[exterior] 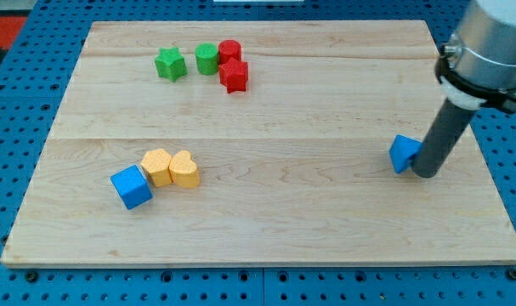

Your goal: Make a group of yellow blocks and blue blocks

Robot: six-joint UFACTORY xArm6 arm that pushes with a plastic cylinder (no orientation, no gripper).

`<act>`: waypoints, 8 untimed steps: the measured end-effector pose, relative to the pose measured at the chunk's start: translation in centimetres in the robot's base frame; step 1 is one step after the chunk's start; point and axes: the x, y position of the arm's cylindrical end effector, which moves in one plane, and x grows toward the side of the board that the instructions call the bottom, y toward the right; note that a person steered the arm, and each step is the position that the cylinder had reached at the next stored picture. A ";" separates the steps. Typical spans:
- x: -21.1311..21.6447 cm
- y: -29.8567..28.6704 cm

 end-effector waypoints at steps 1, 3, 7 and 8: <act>-2.7 3.1; -2.6 -11.2; -6.4 -10.4; -4.7 -18.9</act>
